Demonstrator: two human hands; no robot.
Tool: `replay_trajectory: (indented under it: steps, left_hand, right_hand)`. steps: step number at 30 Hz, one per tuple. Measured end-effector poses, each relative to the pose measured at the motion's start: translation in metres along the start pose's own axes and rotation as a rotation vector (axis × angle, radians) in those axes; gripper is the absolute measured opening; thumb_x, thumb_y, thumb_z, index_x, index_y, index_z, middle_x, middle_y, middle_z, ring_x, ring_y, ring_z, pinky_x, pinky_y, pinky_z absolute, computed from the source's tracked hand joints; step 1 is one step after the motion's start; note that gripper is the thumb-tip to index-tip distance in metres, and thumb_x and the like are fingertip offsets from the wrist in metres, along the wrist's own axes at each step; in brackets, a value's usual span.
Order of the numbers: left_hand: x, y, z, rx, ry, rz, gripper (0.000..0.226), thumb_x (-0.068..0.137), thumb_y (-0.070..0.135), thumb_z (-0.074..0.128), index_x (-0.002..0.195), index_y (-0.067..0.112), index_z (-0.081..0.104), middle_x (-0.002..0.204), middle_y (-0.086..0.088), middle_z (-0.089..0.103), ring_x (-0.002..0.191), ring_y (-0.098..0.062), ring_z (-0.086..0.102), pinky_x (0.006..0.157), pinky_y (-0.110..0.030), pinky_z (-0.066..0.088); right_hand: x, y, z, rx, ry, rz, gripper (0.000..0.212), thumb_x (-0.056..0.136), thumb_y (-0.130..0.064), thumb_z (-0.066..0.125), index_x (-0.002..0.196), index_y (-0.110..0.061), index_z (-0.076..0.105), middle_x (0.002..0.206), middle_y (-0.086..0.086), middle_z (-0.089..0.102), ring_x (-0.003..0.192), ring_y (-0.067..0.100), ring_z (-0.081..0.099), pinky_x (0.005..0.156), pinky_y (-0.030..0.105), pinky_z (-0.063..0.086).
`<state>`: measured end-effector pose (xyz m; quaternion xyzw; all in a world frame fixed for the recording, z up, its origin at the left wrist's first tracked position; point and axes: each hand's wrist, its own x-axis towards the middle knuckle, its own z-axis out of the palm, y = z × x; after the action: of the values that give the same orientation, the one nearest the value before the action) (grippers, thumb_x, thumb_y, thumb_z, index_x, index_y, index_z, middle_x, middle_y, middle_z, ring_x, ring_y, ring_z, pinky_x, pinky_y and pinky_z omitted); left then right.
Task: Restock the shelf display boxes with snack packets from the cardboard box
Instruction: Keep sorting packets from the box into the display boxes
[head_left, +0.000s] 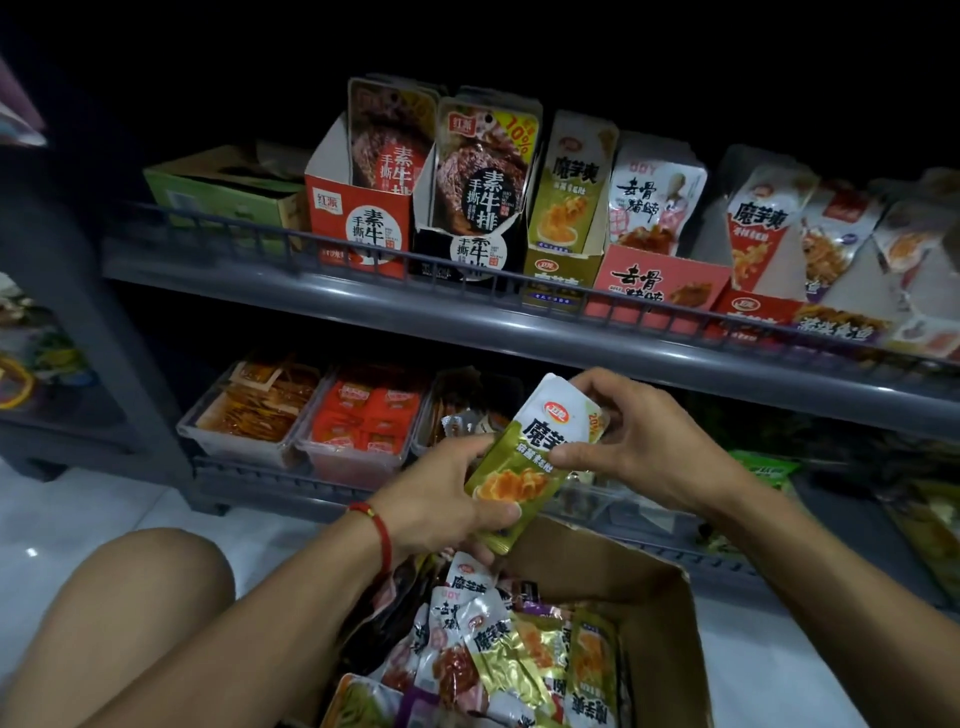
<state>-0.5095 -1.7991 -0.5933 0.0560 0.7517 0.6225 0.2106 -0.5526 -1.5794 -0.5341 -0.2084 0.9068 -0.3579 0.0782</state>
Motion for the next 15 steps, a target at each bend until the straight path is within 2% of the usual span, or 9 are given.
replay_trajectory:
  steps: [2, 5, 10, 13, 15]
  left_hand:
    - [0.000, 0.002, -0.001, 0.037, -0.019, 0.020, 0.048, 0.091, 0.000, 0.071, 0.132, 0.021, 0.059, 0.116, -0.006, 0.070, 0.096, -0.030, 0.075, 0.073, -0.051, 0.064]
    - [0.001, 0.004, -0.001, 0.081, -0.038, 0.029, 0.048, 0.093, 0.002, 0.070, 0.135, 0.022, 0.056, 0.115, -0.008, 0.071, 0.093, -0.032, 0.075, 0.072, -0.049, 0.065]
    - [-0.002, 0.011, -0.004, 0.135, -0.017, 0.116, 0.052, 0.093, 0.008, 0.072, 0.136, 0.029, 0.052, 0.114, 0.002, 0.069, 0.089, -0.021, 0.075, 0.071, -0.041, 0.065]
    - [-0.002, 0.016, -0.008, 0.076, 0.080, 0.181, 0.053, 0.088, 0.016, 0.079, 0.132, 0.030, 0.053, 0.116, 0.005, 0.071, 0.094, -0.012, 0.074, 0.078, -0.040, 0.064]
    - [-0.001, 0.019, -0.014, 0.032, 0.169, 0.209, 0.069, 0.083, 0.027, 0.084, 0.138, 0.040, 0.045, 0.120, 0.012, 0.069, 0.099, -0.004, 0.072, 0.087, -0.039, 0.062]
  right_hand:
    - [0.000, -0.004, -0.003, -0.047, -0.009, 0.013, 0.039, 0.075, -0.033, 0.089, 0.100, -0.027, 0.060, 0.097, -0.011, 0.074, 0.086, 0.004, 0.071, 0.071, 0.035, 0.062]
    - [0.000, -0.012, -0.010, -0.043, -0.048, 0.055, 0.036, 0.077, -0.030, 0.088, 0.098, -0.020, 0.060, 0.096, -0.008, 0.076, 0.085, 0.006, 0.072, 0.073, 0.037, 0.062]
    - [0.001, -0.027, -0.023, 0.085, -0.098, 0.082, 0.033, 0.082, -0.022, 0.082, 0.100, -0.009, 0.058, 0.097, 0.002, 0.078, 0.081, 0.025, 0.076, 0.068, 0.050, 0.063]
    - [0.006, -0.049, -0.040, -0.012, -0.065, 0.057, 0.026, 0.084, -0.021, 0.079, 0.101, -0.015, 0.059, 0.100, 0.004, 0.076, 0.080, 0.019, 0.075, 0.068, 0.041, 0.064]
    - [0.016, -0.069, -0.070, -0.165, 0.035, 0.011, 0.026, 0.083, -0.026, 0.077, 0.102, -0.021, 0.059, 0.101, 0.001, 0.073, 0.083, 0.011, 0.073, 0.071, 0.038, 0.064]
